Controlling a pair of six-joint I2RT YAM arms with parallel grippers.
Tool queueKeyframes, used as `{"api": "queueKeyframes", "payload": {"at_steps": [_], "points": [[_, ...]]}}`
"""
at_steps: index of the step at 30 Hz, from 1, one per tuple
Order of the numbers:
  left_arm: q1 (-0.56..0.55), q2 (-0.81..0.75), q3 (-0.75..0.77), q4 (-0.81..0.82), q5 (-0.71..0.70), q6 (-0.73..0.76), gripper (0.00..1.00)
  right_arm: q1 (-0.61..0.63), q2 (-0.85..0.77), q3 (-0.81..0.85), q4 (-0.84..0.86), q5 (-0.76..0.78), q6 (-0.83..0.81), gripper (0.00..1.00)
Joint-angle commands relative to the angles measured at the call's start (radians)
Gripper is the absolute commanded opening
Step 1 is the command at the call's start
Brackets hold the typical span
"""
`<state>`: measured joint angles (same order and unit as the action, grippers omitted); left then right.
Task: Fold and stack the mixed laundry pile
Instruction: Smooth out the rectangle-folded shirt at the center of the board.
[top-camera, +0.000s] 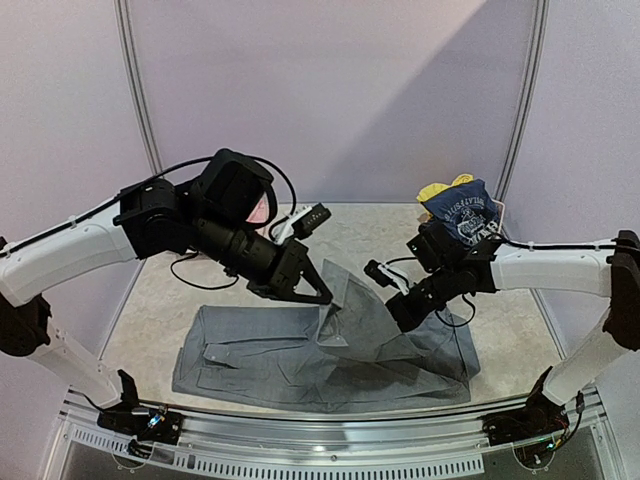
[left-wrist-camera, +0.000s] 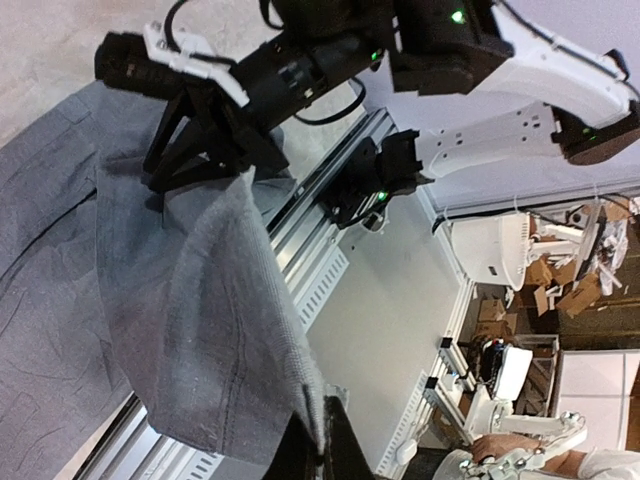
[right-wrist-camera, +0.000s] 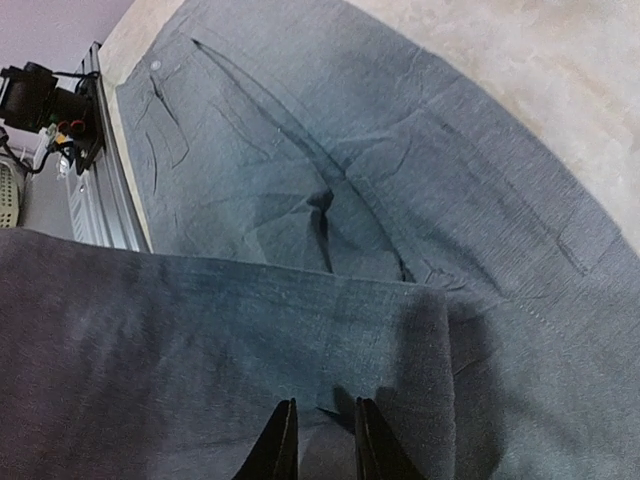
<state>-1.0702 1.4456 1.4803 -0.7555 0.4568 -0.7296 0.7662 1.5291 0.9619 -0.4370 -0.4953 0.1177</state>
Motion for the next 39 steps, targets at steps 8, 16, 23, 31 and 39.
{"api": "queueKeyframes", "payload": {"at_steps": [8, 16, 23, 31, 39], "points": [[0.090, -0.139, -0.118, 0.160, 0.013, -0.157, 0.00, -0.053, 0.161, 0.094, -0.201, -0.076, -0.079, 0.20], [0.147, -0.140, -0.204, 0.150, -0.041, -0.188, 0.00, -0.118, 0.183, 0.208, -0.305, -0.028, -0.079, 0.27], [0.207, -0.082, -0.209, 0.110, -0.032, -0.195, 0.00, -0.182, 0.122, 0.254, -0.383, 0.017, -0.068, 0.37], [0.286, -0.078, -0.276, 0.101, -0.038, -0.239, 0.00, -0.194, 0.020, 0.227, -0.395, 0.142, -0.014, 0.40], [0.344, -0.050, -0.332, 0.045, -0.021, -0.252, 0.00, -0.193, -0.029, 0.209, -0.388, 0.171, 0.035, 0.41]]}}
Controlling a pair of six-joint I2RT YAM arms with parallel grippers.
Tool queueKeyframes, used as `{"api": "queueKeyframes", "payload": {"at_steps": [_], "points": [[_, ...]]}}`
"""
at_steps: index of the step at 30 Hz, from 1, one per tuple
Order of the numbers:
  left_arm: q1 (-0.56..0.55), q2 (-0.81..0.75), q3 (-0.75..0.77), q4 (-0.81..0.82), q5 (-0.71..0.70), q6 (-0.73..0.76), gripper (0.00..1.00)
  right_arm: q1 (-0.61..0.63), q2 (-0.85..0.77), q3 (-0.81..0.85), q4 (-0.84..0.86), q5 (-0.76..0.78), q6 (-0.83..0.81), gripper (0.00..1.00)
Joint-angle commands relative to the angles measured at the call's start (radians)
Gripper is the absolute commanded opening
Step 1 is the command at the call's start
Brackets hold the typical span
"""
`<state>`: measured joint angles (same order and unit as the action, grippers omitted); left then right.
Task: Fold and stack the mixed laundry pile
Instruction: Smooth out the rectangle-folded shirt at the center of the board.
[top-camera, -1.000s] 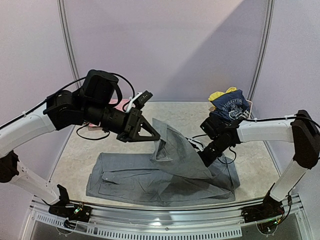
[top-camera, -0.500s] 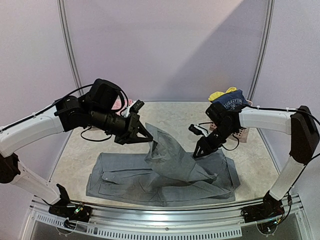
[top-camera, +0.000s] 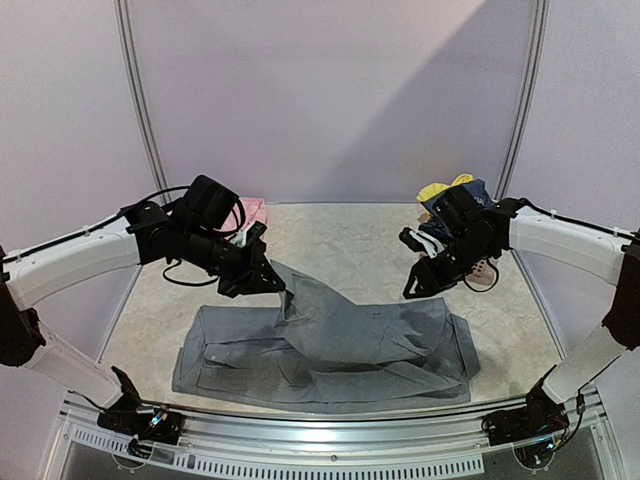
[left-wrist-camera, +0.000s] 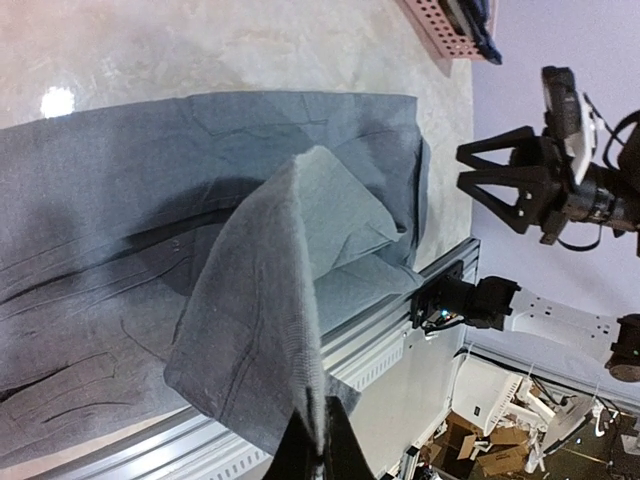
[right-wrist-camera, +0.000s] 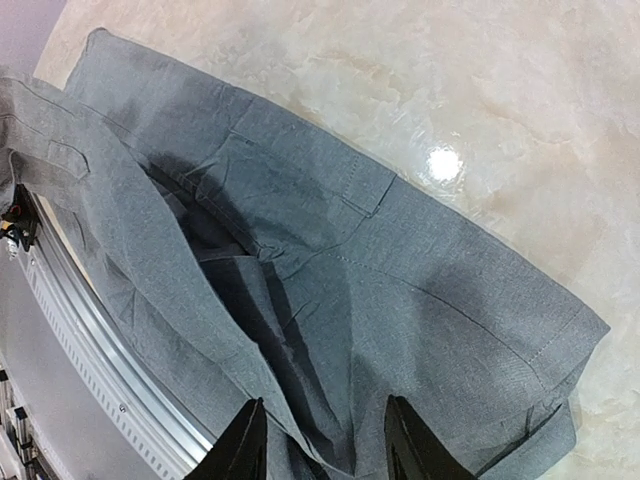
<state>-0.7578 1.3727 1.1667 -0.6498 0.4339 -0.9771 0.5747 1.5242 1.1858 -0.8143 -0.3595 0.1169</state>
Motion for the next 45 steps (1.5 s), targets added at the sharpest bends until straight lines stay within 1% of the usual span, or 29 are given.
{"api": "queueKeyframes", "payload": {"at_steps": [1, 9, 16, 21, 30, 35, 40, 42, 45], "points": [[0.038, 0.026, -0.021, -0.074, -0.003, 0.001, 0.00, -0.002, -0.027, -0.015, -0.010, 0.035, 0.037, 0.41], [0.110, 0.053, -0.036, -0.163, 0.009, 0.039, 0.00, -0.003, -0.013, -0.005, -0.010, 0.030, 0.050, 0.41], [0.136, 0.096, -0.069, -0.160, 0.008, 0.058, 0.00, -0.002, 0.022, 0.030, -0.011, 0.016, 0.051, 0.41], [0.175, 0.132, -0.055, -0.242, -0.010, 0.074, 0.00, -0.004, 0.051, 0.049, -0.023, 0.009, 0.037, 0.41], [0.208, 0.213, -0.037, -0.284, -0.017, 0.134, 0.00, -0.002, 0.059, 0.051, -0.022, 0.004, 0.034, 0.41], [0.215, 0.266, -0.016, -0.332, -0.048, 0.180, 0.00, -0.003, 0.033, 0.025, -0.016, 0.013, 0.036, 0.41], [0.218, 0.323, -0.010, -0.333, -0.056, 0.212, 0.00, -0.002, -0.008, -0.033, 0.008, 0.011, 0.050, 0.41], [0.218, 0.342, 0.001, -0.336, -0.072, 0.230, 0.02, -0.003, -0.027, -0.054, 0.019, 0.009, 0.057, 0.41], [0.218, 0.366, 0.025, -0.360, -0.111, 0.254, 0.09, -0.003, -0.066, -0.091, 0.044, -0.010, 0.069, 0.41]]}}
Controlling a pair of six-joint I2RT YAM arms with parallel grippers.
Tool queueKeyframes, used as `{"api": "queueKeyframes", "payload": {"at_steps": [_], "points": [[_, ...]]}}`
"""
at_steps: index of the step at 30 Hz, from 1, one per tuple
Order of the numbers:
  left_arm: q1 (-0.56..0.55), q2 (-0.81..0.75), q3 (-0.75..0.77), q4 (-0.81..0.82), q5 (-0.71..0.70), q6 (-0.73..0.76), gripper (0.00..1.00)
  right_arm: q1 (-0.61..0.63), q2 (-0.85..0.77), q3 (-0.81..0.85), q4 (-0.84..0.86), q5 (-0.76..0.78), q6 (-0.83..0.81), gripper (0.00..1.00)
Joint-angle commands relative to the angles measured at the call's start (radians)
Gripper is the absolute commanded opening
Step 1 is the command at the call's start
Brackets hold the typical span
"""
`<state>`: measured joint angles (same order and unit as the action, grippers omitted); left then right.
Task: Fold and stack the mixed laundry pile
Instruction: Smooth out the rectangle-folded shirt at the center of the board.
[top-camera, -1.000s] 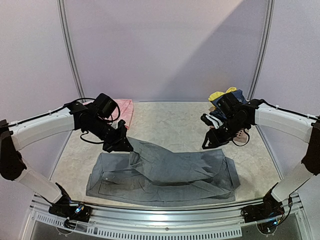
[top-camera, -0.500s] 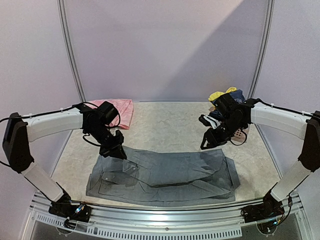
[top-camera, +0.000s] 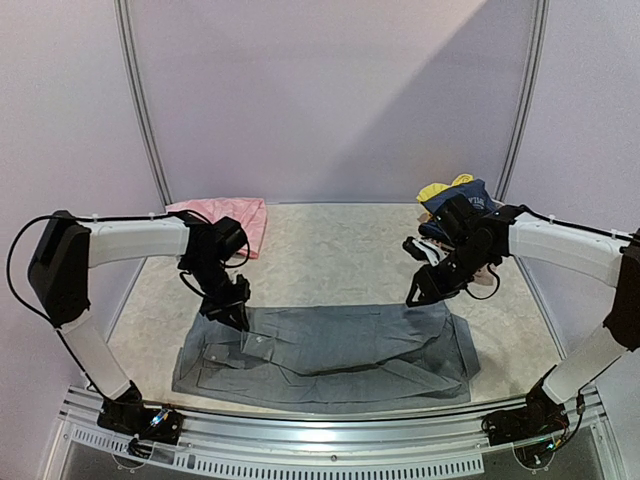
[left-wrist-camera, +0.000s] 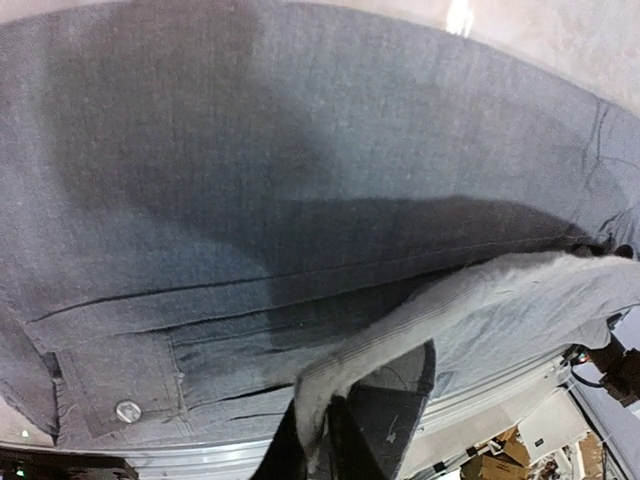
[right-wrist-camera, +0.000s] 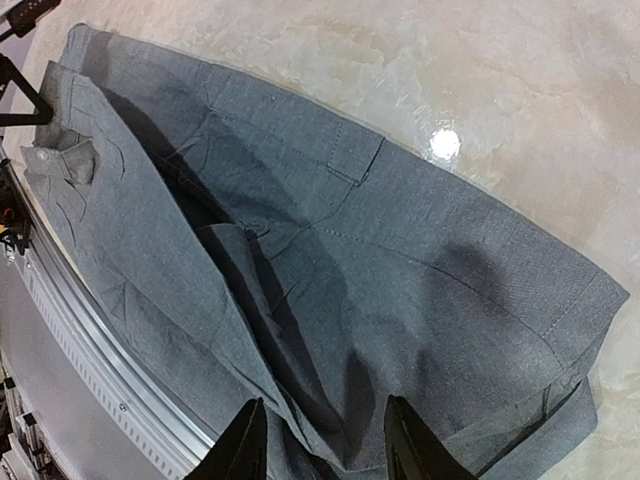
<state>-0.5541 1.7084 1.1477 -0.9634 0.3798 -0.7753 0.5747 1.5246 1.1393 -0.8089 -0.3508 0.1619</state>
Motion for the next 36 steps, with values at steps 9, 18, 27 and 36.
{"api": "queueKeyframes", "payload": {"at_steps": [9, 18, 27, 36], "points": [[0.010, -0.137, 0.071, -0.119, -0.291, 0.024, 0.50, -0.001, -0.211, -0.128, 0.068, -0.084, 0.013, 0.41], [-0.097, -0.154, 0.181, -0.039, -0.355, 0.164, 0.56, 0.015, -0.247, -0.147, 0.118, -0.145, -0.011, 0.41], [-0.235, 0.053, 0.316, 0.041, -0.217, 0.337, 0.50, 0.104, -0.181, -0.141, 0.134, -0.095, -0.057, 0.40], [-0.262, 0.215, 0.390, 0.037, -0.173, 0.397, 0.45, 0.122, -0.086, -0.185, 0.135, -0.055, -0.061, 0.36]]}}
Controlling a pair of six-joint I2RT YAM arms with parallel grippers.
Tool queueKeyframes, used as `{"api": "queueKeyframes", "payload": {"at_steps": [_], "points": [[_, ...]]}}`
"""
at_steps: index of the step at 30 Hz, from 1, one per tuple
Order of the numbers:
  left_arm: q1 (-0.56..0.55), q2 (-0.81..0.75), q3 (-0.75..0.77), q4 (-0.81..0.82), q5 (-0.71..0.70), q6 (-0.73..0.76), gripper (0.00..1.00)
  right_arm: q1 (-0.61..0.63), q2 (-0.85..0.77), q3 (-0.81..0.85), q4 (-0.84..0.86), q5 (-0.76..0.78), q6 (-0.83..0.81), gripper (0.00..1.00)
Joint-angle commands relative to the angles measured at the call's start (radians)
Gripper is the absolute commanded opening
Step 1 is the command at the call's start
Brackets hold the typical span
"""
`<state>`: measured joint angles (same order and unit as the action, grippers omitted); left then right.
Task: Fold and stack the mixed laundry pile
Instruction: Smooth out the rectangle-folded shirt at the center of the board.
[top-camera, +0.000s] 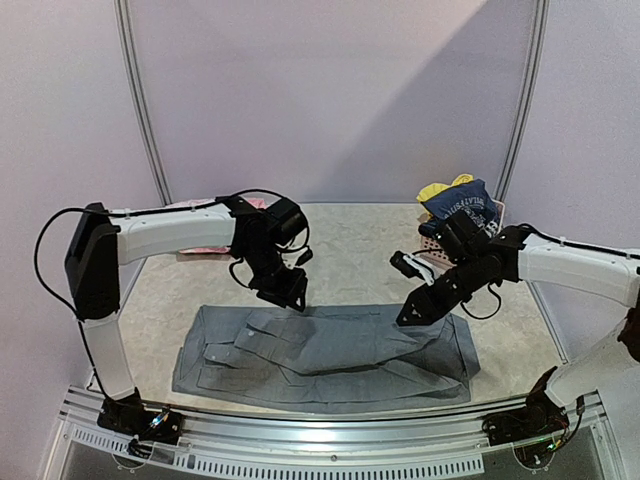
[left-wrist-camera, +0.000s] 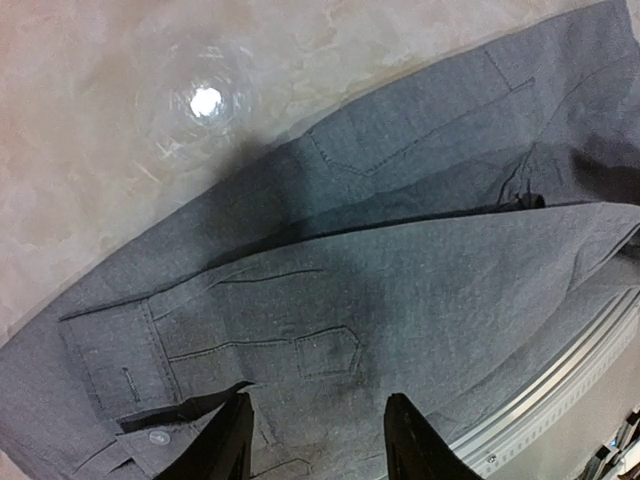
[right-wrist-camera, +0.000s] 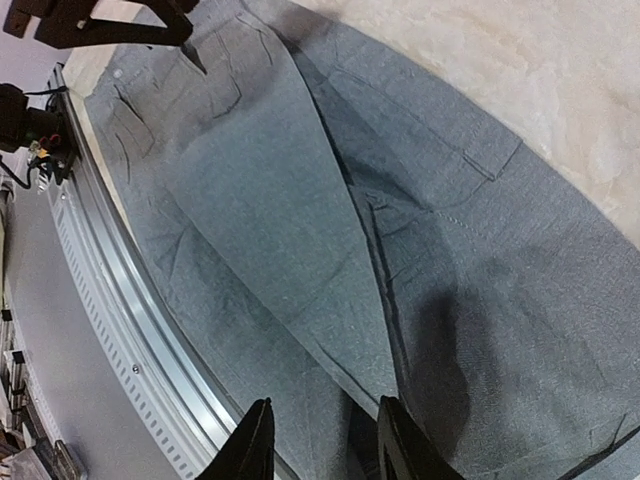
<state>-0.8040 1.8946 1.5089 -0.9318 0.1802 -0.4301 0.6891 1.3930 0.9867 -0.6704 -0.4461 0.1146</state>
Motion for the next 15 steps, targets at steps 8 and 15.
{"api": "queueKeyframes", "payload": {"at_steps": [8, 15], "points": [[-0.014, 0.079, -0.006, 0.043, 0.028, 0.106, 0.44, 0.007, 0.111, -0.078, 0.011, 0.044, 0.009, 0.34], [-0.014, 0.141, -0.022, 0.042, -0.016, 0.116, 0.41, 0.007, 0.235, -0.064, -0.014, 0.090, 0.038, 0.34]]}}
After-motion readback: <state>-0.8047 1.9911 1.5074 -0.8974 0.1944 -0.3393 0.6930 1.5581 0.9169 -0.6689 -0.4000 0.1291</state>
